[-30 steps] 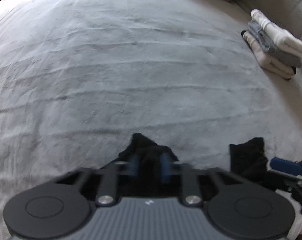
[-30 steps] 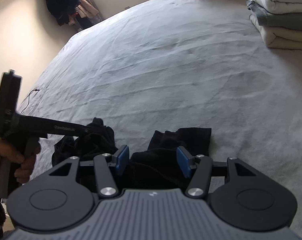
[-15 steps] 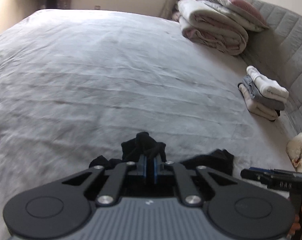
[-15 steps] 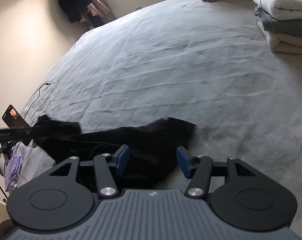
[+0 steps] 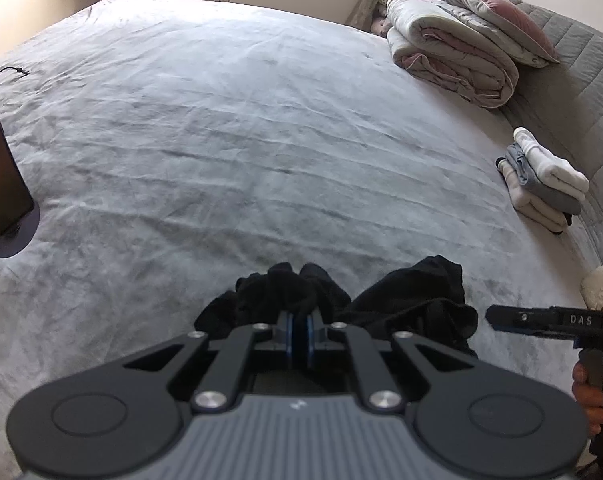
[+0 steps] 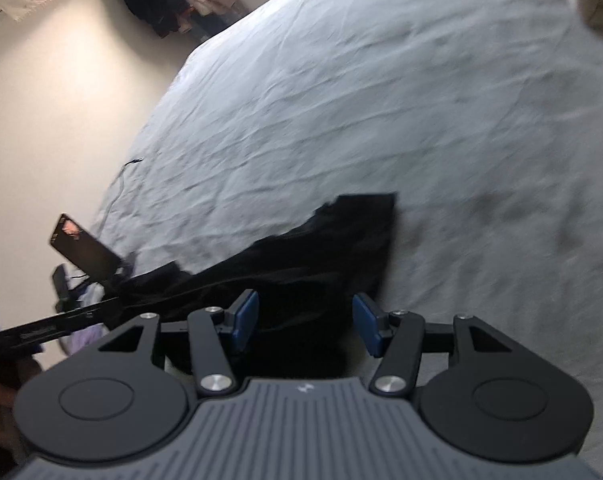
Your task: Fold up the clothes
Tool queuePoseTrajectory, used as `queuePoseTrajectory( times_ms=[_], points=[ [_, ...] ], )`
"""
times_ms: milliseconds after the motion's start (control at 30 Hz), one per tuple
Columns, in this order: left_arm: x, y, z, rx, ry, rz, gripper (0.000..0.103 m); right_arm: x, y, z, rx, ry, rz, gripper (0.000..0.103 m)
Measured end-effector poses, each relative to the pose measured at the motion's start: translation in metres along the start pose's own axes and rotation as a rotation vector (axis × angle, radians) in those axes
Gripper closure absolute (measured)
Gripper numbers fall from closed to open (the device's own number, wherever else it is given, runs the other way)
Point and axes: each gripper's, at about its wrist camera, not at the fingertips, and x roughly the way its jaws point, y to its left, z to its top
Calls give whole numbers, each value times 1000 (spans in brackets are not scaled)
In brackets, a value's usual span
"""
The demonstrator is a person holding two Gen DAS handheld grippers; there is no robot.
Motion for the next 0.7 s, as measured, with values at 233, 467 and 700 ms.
queuePoseTrajectory(
  times_ms=[233,467,700],
  points=[
    [9,1,6,-33,-5,-19,95,37,8,-7,-47,9,-76,93],
    [13,-8,22,-48,-53,-70,95,-8,5,6,-84,-240,-149,98],
    [23,-34,33,2,-78,-65,95,-69,-21,19,-11,-427,-197,102]
  ],
)
